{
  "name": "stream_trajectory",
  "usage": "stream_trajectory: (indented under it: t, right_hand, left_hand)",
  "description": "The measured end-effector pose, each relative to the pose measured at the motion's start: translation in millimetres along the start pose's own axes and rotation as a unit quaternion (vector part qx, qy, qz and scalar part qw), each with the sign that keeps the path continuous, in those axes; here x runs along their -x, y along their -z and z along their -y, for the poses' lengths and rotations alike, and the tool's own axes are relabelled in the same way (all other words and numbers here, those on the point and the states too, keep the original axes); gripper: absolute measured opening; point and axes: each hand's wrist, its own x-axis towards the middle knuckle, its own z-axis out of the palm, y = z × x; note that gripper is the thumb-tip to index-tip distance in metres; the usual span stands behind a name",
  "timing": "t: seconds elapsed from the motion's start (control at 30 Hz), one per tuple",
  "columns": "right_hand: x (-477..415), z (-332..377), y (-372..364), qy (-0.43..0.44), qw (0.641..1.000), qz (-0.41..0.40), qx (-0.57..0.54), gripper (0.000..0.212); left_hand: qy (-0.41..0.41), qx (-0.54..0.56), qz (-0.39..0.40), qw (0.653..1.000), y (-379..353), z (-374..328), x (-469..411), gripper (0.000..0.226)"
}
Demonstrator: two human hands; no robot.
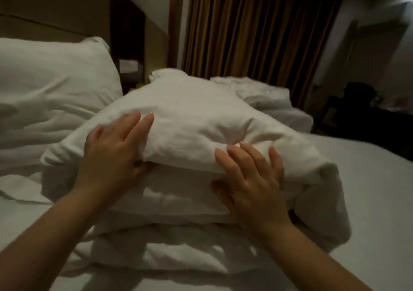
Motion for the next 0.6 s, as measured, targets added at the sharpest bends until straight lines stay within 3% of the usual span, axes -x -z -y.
stream_trajectory:
  t: [0.1,0.23,0.33,0.43,0.53,0.6]
  right_hand:
    - [5.2,2.4,-0.8,0.009,1.000,-0.027,0.006,0.047]
    - [1.2,6.2,3.7,-0.012,0.999,-0.034,0.017,0.047]
    - [-13.7,2.9,10.8,-0.025,0.999,-0.027,0.011,0.046]
    - [-12.4,-11.7,16.4,-0.033,0.998,-0.031,0.036,0.048]
    - [-0.5,-28.6,23.3,-0.053,0.997,-0.017,0.058,0.051]
    - [1.5,-36.2,27.0,-0.063,0.996,-0.001,0.062,0.053]
  left_hand:
    - [-0.017,-0.069,-0.028,0.997,2.4,15.5,3.8,0.075]
    - [0.001,-0.107,0.010,0.994,9.7,38.4,15.3,0.068]
    - [0.136,-0.058,0.057,0.987,20.8,61.1,24.0,0.064]
    - [0.278,0.031,0.109,0.954,19.6,74.1,37.9,0.070]
    - [0.361,0.100,0.121,0.919,15.2,75.2,54.2,0.068]
    - [0.346,0.109,0.114,0.925,15.6,66.7,58.3,0.049]
